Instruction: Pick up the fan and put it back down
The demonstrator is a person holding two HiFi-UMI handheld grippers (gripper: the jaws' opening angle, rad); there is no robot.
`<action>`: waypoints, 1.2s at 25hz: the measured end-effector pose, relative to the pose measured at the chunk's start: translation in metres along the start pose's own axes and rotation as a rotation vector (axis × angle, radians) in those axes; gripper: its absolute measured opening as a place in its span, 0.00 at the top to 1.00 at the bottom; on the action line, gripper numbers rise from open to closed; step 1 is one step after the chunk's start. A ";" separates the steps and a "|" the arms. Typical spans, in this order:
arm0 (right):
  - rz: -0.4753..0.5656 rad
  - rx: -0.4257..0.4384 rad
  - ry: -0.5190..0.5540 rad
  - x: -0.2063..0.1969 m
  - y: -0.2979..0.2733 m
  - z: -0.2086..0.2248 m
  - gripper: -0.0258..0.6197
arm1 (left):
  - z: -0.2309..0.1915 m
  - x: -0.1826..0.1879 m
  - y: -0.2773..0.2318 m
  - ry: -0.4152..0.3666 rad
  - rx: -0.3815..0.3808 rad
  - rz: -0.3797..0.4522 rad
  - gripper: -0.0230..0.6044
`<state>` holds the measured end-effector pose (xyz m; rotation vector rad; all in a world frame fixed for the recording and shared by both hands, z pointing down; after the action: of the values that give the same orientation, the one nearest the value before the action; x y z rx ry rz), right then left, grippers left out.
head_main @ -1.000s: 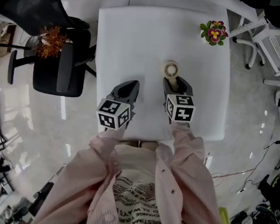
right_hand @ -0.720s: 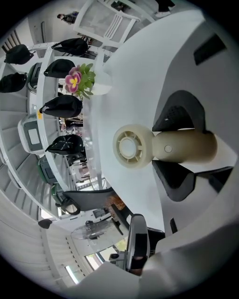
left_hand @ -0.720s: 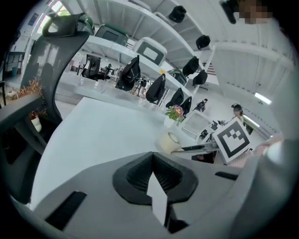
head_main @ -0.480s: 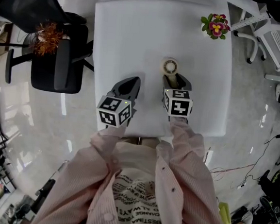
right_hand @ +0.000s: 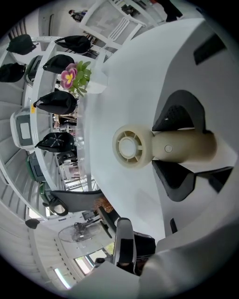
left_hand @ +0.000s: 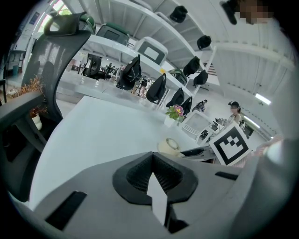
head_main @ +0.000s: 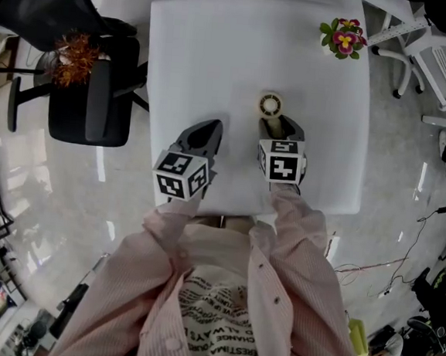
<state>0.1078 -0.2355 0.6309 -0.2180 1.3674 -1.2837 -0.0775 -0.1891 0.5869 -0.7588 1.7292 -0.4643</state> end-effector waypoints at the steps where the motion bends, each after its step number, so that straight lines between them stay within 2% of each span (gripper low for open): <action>1: -0.004 -0.003 0.009 0.000 0.000 0.000 0.67 | 0.000 0.000 0.000 0.000 0.000 0.001 0.96; 9: -0.011 0.027 0.034 0.000 -0.001 -0.006 0.67 | 0.002 -0.002 0.003 -0.003 -0.005 0.003 0.96; 11: -0.006 0.038 0.038 -0.001 -0.003 -0.009 0.61 | 0.002 -0.003 0.004 -0.004 -0.005 0.003 0.96; 14: 0.007 0.015 0.041 -0.002 -0.001 -0.010 0.59 | 0.002 -0.003 0.006 -0.005 -0.007 0.007 0.96; 19: 0.056 0.005 0.050 0.001 0.007 -0.012 0.59 | 0.003 -0.002 0.011 -0.011 -0.011 0.018 0.96; 26: 0.185 -0.016 0.104 0.011 0.038 -0.022 0.60 | 0.011 0.005 0.028 -0.037 -0.039 0.057 0.96; 30: 0.218 -0.021 0.132 0.012 0.059 -0.035 0.77 | 0.018 0.012 0.048 -0.065 -0.070 0.096 0.96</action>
<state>0.1078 -0.2037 0.5691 0.0024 1.4737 -1.1176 -0.0745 -0.1623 0.5422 -0.7296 1.7193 -0.3119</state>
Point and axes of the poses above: the fingertips, and each gripper's own axes: y backward along the fingers, z to its right, x out of its top, the point moved 7 cm from there along y, backward along the fingers, and after that the axes turned 15 degrees about x, right-handed, at the moved point
